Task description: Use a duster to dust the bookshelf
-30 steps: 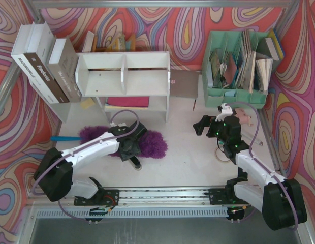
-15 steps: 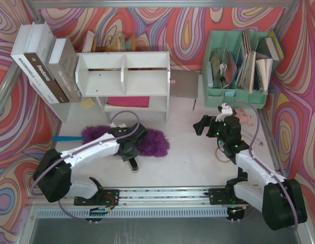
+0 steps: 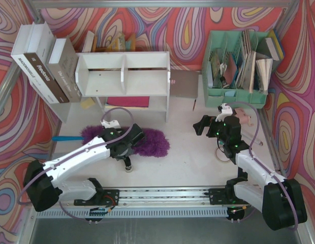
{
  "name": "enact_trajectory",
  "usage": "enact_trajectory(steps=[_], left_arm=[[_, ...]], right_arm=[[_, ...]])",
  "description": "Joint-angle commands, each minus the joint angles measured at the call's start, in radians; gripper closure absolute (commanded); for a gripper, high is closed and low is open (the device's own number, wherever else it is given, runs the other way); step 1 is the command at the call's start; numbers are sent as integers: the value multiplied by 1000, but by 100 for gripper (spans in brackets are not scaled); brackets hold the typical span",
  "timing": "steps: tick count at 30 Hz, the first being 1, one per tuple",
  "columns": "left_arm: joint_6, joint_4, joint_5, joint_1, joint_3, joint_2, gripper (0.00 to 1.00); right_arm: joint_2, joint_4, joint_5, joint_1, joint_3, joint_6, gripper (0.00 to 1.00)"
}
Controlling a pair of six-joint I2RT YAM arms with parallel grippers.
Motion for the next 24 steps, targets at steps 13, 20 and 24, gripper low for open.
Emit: enact_trajectory(steps=[13, 20, 24], left_arm=[[-59, 28, -25, -13, -72, 3, 100], [-121, -56, -112, -14, -82, -76, 100], [-178, -178, -172, -14, -44, -105, 100]], right_arm=[[-6, 17, 11, 5, -3, 9, 1], [-5, 21, 10, 5, -5, 9, 1], [-10, 22, 10, 4, -7, 10, 1]])
